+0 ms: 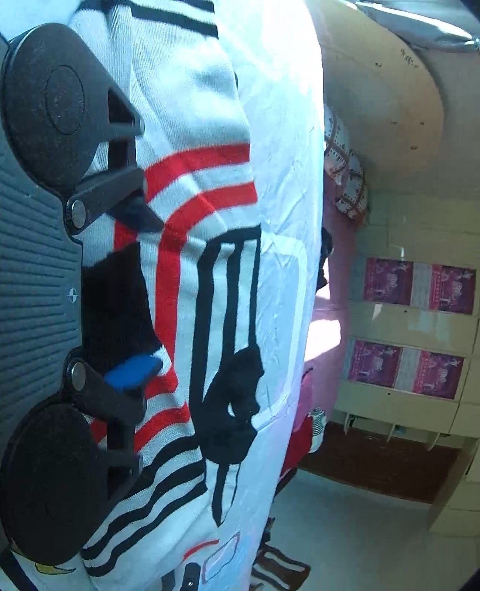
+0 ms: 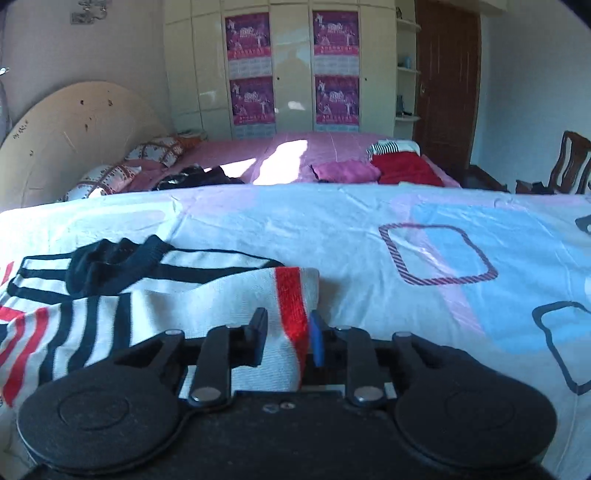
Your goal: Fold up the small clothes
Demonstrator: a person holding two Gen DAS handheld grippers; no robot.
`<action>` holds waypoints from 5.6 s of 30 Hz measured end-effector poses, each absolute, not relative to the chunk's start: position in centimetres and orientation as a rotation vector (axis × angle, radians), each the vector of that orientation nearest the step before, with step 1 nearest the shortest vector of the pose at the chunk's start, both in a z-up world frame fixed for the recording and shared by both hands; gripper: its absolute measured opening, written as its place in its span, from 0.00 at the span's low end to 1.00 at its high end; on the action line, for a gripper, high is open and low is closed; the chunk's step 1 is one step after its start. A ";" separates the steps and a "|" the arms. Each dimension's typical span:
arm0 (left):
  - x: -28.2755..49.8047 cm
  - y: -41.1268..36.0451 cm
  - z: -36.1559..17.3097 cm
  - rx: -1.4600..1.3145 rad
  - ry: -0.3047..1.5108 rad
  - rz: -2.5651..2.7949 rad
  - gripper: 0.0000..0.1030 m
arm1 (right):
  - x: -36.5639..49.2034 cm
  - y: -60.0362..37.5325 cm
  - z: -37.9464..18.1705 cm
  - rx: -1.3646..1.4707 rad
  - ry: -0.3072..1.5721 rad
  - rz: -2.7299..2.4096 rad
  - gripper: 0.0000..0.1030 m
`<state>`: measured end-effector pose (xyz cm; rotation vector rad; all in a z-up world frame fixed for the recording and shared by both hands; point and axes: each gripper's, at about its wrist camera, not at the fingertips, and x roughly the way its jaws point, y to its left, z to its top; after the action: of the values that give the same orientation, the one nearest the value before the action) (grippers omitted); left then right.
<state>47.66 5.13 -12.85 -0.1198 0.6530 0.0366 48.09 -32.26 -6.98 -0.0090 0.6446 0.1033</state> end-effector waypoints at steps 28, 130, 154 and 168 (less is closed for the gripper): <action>36.8 45.1 -18.9 -1.035 0.332 0.577 0.05 | 37.4 -24.3 -3.2 -0.046 0.665 0.045 0.36; 45.9 10.1 -7.6 -0.254 0.546 -0.174 0.55 | 42.4 -23.6 -6.5 0.136 0.641 0.140 0.17; 55.1 20.9 -14.4 -0.516 0.677 -0.094 0.08 | 45.4 -24.9 -9.1 0.252 0.700 0.113 0.29; 55.9 16.9 -11.3 -0.209 0.596 -0.184 0.58 | 45.8 -23.4 -7.5 0.178 0.628 0.193 0.27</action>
<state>55.93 16.90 -11.34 -0.2090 0.5961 -0.1841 45.75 -23.41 -7.47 0.1775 0.6284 0.1930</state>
